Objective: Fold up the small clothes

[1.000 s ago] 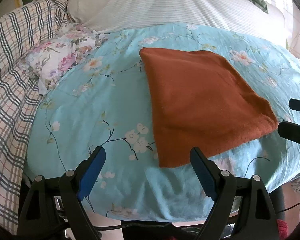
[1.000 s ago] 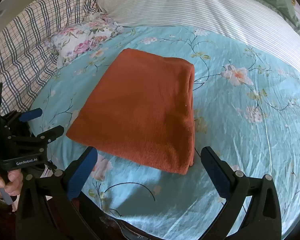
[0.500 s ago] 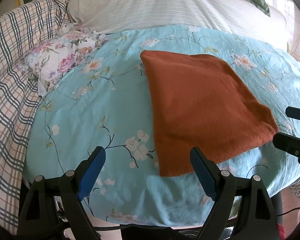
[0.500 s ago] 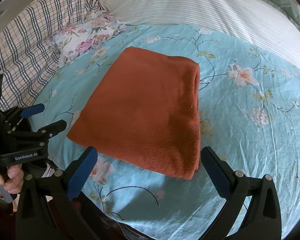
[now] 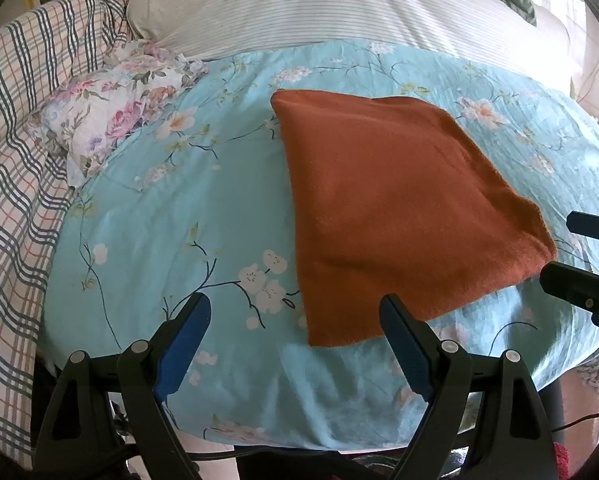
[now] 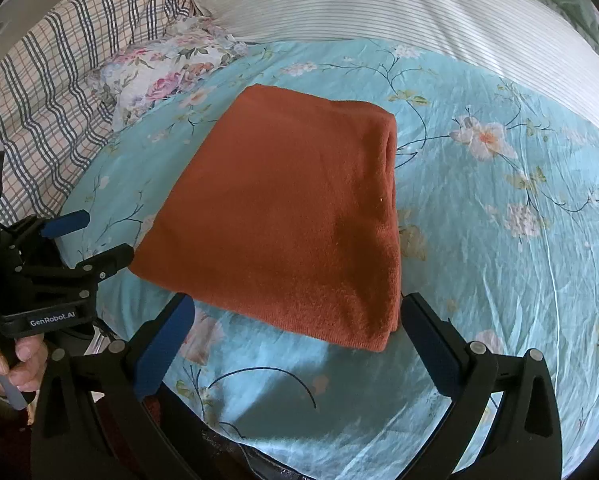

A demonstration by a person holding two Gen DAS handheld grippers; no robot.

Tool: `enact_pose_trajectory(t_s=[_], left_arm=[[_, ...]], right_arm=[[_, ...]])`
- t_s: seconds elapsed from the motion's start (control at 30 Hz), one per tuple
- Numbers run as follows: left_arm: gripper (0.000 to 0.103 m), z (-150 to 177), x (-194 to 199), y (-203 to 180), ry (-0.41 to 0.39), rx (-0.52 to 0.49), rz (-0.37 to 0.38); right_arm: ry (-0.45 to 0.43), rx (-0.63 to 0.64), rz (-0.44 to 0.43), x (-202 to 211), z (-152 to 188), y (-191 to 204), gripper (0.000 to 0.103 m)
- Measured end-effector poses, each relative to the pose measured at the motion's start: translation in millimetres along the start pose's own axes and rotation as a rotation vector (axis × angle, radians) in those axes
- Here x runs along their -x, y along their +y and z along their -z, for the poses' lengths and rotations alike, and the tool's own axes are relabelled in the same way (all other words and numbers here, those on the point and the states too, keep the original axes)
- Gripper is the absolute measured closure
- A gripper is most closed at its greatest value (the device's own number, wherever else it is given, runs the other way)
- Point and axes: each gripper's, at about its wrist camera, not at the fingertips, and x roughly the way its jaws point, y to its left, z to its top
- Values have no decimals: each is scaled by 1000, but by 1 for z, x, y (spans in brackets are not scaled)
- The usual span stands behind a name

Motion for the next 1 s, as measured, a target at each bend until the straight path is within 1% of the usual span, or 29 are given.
enact_pose_trajectory(t_s=[0.47,1.0], left_arm=[[16,5,8,-2,-9,3,6],[16,6,19,-1,-26,5,17]], right_arm=[[-6,3,1,3,2,3,0],[-25,16,2,17,3,10,0]])
